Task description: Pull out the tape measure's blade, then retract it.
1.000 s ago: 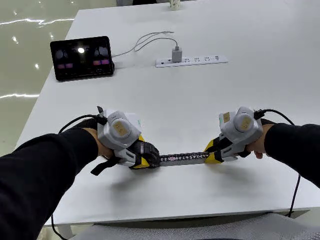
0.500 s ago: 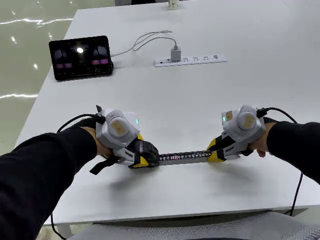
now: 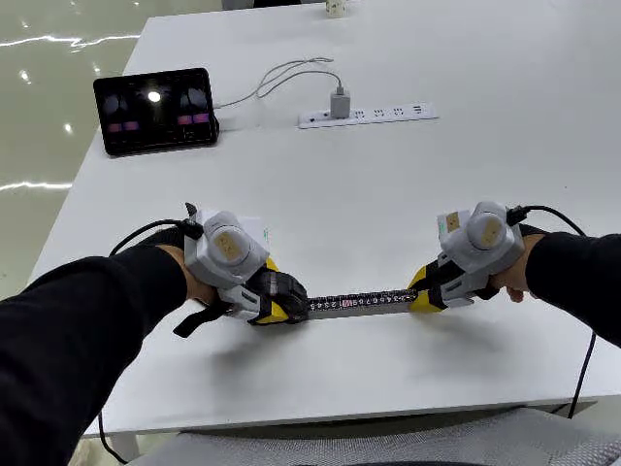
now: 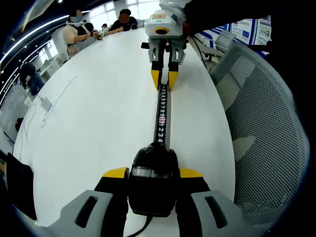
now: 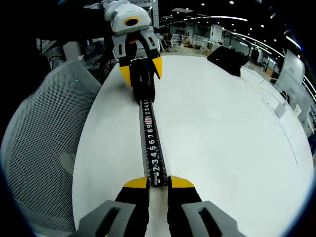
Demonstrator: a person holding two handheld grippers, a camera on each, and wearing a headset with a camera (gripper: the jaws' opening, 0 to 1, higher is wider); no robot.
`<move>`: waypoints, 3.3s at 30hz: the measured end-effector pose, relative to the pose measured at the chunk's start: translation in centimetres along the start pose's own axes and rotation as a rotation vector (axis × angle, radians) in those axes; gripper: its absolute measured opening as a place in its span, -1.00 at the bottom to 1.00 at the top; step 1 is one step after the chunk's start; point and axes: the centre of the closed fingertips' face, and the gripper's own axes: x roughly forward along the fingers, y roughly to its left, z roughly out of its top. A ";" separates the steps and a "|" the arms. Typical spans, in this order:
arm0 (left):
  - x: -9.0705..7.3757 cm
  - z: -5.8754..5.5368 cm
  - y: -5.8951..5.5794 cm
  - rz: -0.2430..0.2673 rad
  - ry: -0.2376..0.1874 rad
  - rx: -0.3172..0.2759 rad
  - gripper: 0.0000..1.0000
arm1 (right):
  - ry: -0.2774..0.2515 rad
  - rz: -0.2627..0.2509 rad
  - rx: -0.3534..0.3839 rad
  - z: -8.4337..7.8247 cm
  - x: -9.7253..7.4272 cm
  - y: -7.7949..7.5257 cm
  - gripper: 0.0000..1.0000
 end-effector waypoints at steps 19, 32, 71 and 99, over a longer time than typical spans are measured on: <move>0.1 0.1 0.0 0.000 0.004 0.002 -0.39 | 0.006 -0.008 0.005 -1.1 -1.0 0.0 -0.81; 0.0 0.0 0.1 -0.001 0.005 0.002 -0.39 | 0.010 -0.015 0.012 -1.7 -1.4 0.0 -0.81; 0.0 0.0 0.1 -0.001 0.011 0.006 -0.39 | 0.021 -0.037 0.045 -4.0 -3.3 -0.2 -0.82; 0.0 0.0 0.1 -0.001 0.012 0.005 -0.39 | 0.033 -0.054 0.064 -5.6 -4.4 -0.3 -0.82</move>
